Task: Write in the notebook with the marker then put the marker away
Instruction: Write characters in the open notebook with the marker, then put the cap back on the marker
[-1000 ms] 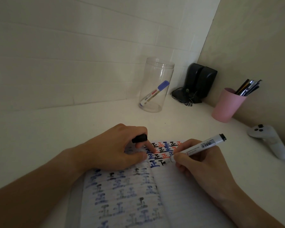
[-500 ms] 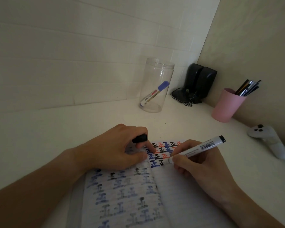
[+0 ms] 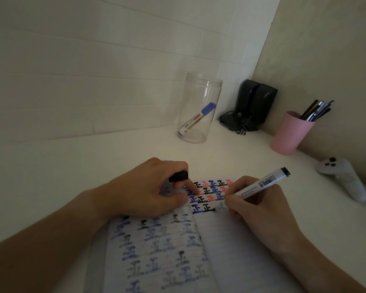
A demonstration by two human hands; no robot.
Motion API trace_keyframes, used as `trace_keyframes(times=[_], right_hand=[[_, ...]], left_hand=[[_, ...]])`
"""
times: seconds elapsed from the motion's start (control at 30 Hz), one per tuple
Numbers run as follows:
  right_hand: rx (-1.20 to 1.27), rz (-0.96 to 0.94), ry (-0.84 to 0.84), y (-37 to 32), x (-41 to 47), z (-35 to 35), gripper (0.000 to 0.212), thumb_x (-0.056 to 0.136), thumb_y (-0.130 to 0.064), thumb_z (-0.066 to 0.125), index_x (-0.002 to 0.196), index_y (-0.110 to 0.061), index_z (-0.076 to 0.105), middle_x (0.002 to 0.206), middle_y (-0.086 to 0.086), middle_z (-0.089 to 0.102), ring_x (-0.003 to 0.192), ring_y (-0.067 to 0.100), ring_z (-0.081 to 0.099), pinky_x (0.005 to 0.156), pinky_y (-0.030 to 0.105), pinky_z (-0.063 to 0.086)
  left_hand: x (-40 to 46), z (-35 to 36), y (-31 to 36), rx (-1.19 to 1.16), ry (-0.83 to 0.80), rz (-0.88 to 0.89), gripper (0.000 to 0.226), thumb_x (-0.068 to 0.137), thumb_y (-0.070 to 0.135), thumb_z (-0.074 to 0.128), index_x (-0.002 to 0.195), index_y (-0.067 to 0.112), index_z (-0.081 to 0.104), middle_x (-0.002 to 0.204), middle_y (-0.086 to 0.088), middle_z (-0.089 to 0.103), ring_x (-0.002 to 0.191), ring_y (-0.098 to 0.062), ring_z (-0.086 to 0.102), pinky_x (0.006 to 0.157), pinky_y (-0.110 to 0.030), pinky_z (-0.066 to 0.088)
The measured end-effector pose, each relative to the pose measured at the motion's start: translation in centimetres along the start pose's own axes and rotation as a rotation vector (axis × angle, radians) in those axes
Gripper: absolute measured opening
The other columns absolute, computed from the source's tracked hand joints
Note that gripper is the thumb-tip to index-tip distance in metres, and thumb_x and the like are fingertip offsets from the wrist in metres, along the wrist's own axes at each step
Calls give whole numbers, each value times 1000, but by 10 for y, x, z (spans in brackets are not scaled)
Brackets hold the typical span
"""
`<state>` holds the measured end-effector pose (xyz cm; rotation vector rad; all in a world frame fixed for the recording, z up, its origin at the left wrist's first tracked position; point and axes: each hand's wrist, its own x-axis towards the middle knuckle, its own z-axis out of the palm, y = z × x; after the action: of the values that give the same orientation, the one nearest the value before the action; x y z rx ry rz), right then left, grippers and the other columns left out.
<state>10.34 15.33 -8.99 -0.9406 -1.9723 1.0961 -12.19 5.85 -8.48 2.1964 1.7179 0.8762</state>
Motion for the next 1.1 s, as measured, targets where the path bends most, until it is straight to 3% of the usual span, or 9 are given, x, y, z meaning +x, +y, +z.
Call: trace_keyframes(times=[0.1, 0.23, 0.3, 0.37, 0.5, 0.6, 0.77, 0.93, 1.1], right_hand=[[17, 10, -2, 1, 2, 1, 7, 72, -4, 73, 68, -9, 72, 57, 2, 68, 55, 13, 60, 53, 29, 51], [228, 68, 19, -9, 7, -4, 15, 82, 3, 70, 69, -5, 72, 54, 8, 64, 48, 16, 55, 43, 22, 42], [275, 43, 53, -22, 17, -9, 13, 83, 1, 70, 74, -7, 72, 56, 7, 63, 50, 17, 54, 43, 26, 42], [291, -19, 106, -35, 30, -8, 10, 84, -1, 71, 79, -10, 70, 59, 5, 64, 52, 16, 55, 45, 25, 45], [366, -84, 238, -43, 44, 5, 13, 84, -11, 75, 97, -10, 71, 76, 5, 75, 66, 16, 69, 55, 26, 54], [513, -66, 207, -35, 38, 13, 15, 89, -15, 69, 103, -11, 74, 89, 10, 80, 80, 24, 74, 65, 33, 58], [579, -60, 86, -26, 28, 15, 15, 91, -11, 65, 103, -8, 73, 89, 16, 80, 77, 24, 75, 64, 27, 58], [587, -74, 63, -22, 28, 15, 9, 88, -2, 67, 89, -3, 76, 69, 12, 75, 63, 19, 67, 61, 27, 57], [578, -50, 38, -19, 29, 15, 9, 88, -3, 69, 90, -4, 77, 71, 13, 76, 64, 20, 68, 63, 27, 56]], left_hand=[[0, 0, 0, 2, 6, 8, 21, 93, 8, 71, 82, 0, 55, 103, 6, 80, 73, 32, 55, 65, 0, 39], [-1, 1, -2, 44, 19, 36, 27, 93, 11, 71, 77, 9, 49, 101, 1, 80, 78, 30, 56, 64, -3, 39], [-1, 2, -2, 69, 18, 47, 29, 94, 18, 69, 76, 15, 46, 99, -1, 79, 80, 19, 63, 62, -9, 40], [-1, 2, -1, 73, 13, 29, 26, 96, 28, 65, 78, 17, 49, 99, -1, 79, 78, -1, 67, 62, -27, 49], [-4, 0, 7, -35, 49, -56, 37, 103, 39, 40, 90, 11, 60, 86, 1, 69, 79, -12, 63, 73, -38, 48], [-5, -1, 8, 30, 183, -104, 44, 103, 41, 25, 101, 19, 63, 92, 4, 67, 87, -14, 62, 80, -33, 46], [0, 0, 0, 231, 330, -129, 17, 104, 40, 47, 111, 29, 59, 94, 13, 64, 83, -11, 61, 79, -32, 52], [3, 0, 0, 243, 343, -106, 16, 102, 36, 56, 112, 26, 64, 97, 15, 63, 80, -11, 62, 76, -31, 54], [3, 0, 2, 254, 341, -78, 23, 100, 40, 53, 112, 25, 65, 92, 18, 58, 79, -10, 59, 74, -21, 45]])
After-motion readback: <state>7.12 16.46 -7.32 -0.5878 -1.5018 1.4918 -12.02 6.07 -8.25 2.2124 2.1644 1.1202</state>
